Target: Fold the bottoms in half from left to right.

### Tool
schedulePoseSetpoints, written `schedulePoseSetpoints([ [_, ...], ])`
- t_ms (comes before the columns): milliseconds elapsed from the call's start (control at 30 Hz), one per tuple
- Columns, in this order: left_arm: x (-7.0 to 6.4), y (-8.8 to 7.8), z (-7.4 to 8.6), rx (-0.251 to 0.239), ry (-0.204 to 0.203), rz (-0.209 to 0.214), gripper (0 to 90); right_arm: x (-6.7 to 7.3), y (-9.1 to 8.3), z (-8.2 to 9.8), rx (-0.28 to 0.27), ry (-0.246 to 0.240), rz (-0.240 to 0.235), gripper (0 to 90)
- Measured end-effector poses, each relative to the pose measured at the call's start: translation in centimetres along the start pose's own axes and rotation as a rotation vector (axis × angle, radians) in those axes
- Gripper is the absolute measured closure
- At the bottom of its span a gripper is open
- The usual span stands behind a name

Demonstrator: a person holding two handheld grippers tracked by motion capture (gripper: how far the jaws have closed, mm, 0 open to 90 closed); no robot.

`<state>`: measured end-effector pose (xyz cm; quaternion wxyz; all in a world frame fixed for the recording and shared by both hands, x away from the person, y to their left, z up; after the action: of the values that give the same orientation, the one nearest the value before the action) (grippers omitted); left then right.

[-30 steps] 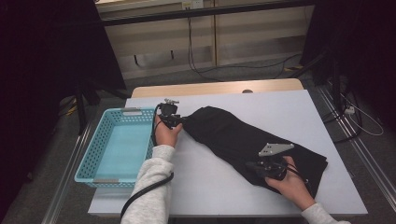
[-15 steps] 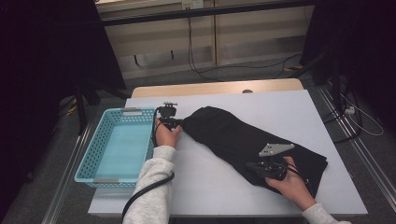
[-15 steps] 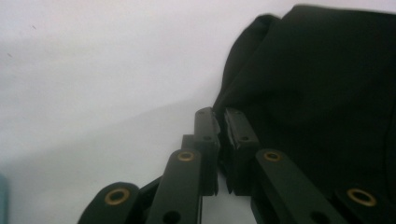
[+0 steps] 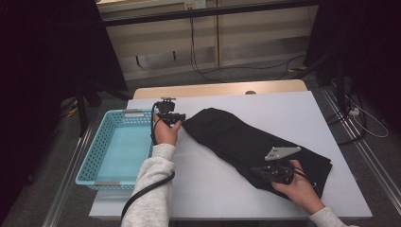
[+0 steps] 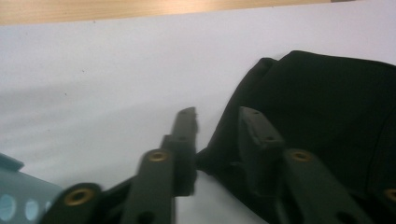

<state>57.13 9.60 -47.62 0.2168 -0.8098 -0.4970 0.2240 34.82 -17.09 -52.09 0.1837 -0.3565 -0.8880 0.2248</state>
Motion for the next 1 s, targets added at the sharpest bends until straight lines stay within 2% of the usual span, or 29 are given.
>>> schedulePoseSetpoints([
  [67, -0.1, -0.1, 0.2, 0.007, 0.007, 0.000, 59.2, 0.0, 0.0, 0.0, 0.000, -0.001, 0.000, 90.0],
  [133, -0.3, -0.1, 0.5, 0.014, -0.012, 0.003, 50.6, 0.0, 0.0, 0.0, 0.001, -0.003, 0.003, 90.0],
  [200, -0.4, -0.2, 1.0, 0.034, -0.002, 0.004, 50.1, 0.0, 0.0, 0.0, 0.001, -0.004, 0.005, 90.0],
  [267, -0.5, -0.2, 1.5, 0.041, -0.024, -0.004, 46.8, 0.1, 0.0, 0.0, 0.001, -0.005, 0.005, 90.0],
  [400, -0.7, -0.1, 2.6, 0.058, -0.076, 0.003, 45.6, 0.0, 0.0, 0.0, 0.002, -0.001, 0.005, 90.0],
  [467, -0.9, 0.2, 3.2, 0.074, -0.104, 0.020, 46.5, 0.1, 0.0, 0.0, 0.001, -0.002, 0.006, 90.0],
  [500, -0.8, 0.4, 3.4, 0.080, -0.098, 0.015, 46.8, 0.1, 0.0, 0.0, 0.001, -0.002, 0.006, 90.0],
  [533, -0.9, 0.8, 3.5, 0.069, -0.124, 0.022, 46.9, 0.1, 0.0, 0.0, 0.001, -0.001, 0.006, 90.0],
  [600, -1.0, 1.1, 3.6, 0.070, -0.146, 0.029, 54.0, 0.1, 0.0, 0.0, 0.002, 0.001, 0.006, 90.0],
  [667, -1.0, 1.5, 3.5, 0.059, -0.158, 0.026, 56.0, 0.0, 0.0, 0.0, 0.003, 0.001, 0.003, 90.0],
  [733, -1.0, 1.8, 3.3, 0.055, -0.153, 0.027, 56.5, 0.0, 0.0, 0.0, 0.001, 0.005, 0.000, 90.0],
  [833, -0.6, 2.2, 2.8, 0.035, -0.141, -0.002, 59.9, 0.0, 0.0, 0.0, 0.000, 0.009, -0.003, 90.0],
  [933, -0.2, 2.4, 2.6, 0.044, -0.140, -0.003, 61.2, 0.0, 0.0, 0.0, 0.001, 0.006, -0.002, 90.0],
  [1000, 0.1, 2.4, 2.3, 0.022, -0.131, -0.031, 60.5, 0.0, 0.0, 0.0, 0.001, 0.004, -0.003, 90.0],
])
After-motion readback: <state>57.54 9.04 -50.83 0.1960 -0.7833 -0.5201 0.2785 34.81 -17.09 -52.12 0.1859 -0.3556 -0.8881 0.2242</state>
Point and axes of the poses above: each handheld gripper's, and its own axes: y roughly forward along the jaws, z roughly out of its underside, x roughly to its left, the point moved 8 cm from there along y, roughly forward along the jaws, and after that the axes turned 9 degrees about -x, right-handed, at the moved point
